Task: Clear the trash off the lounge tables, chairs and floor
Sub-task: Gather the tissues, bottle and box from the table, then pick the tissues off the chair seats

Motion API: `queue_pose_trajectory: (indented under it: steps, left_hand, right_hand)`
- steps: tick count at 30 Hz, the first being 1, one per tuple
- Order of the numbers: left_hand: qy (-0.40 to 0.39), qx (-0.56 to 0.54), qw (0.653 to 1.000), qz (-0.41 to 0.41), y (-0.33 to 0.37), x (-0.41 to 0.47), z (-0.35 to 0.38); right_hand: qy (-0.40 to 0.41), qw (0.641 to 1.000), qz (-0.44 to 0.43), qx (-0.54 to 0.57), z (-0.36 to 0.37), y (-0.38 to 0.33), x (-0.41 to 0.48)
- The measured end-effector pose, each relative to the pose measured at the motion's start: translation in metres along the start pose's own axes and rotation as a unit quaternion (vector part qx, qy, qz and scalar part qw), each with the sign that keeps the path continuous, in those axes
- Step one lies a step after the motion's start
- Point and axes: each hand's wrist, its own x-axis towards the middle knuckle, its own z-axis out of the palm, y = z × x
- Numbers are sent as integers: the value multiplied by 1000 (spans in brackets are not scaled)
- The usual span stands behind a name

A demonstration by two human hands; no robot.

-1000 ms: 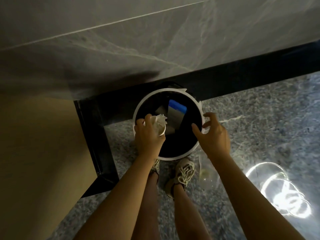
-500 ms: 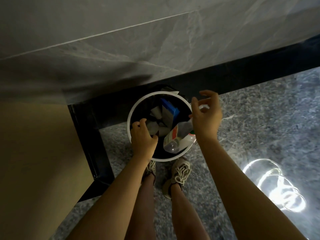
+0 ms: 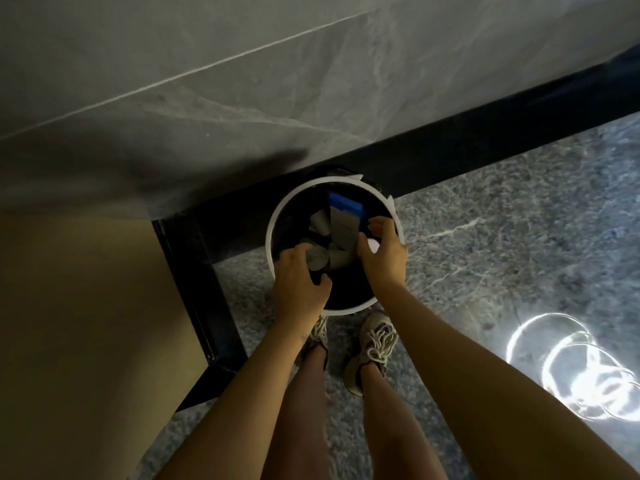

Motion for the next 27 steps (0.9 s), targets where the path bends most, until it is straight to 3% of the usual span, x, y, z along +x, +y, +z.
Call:
queue_pose_trajectory:
  steps: [5, 10, 15, 20, 24, 27]
  left_hand:
    - [-27, 44, 991, 126, 51, -17, -32]
    - [-24, 129, 938, 322, 162, -48, -61]
    - [-40, 171, 853, 491, 298, -120, -70]
    - [-95, 140, 752, 637, 415, -260, -34]
    - [-176, 116, 655, 726, 461, -418, 24]
    - [-240, 83, 585, 770, 457, -545, 71]
  right_hand:
    - [24, 999, -33, -9, -54, -29, -22]
    - [158, 977, -122, -69, -163, -65, -65]
    - [323, 939, -83, -80, -310, -70, -127]
    - [472, 879, 3, -76, -445, -32, -231]
    - [570, 812, 105, -77, -524, 38, -365]
    - [616, 759, 187, -94, -556, 102, -487]
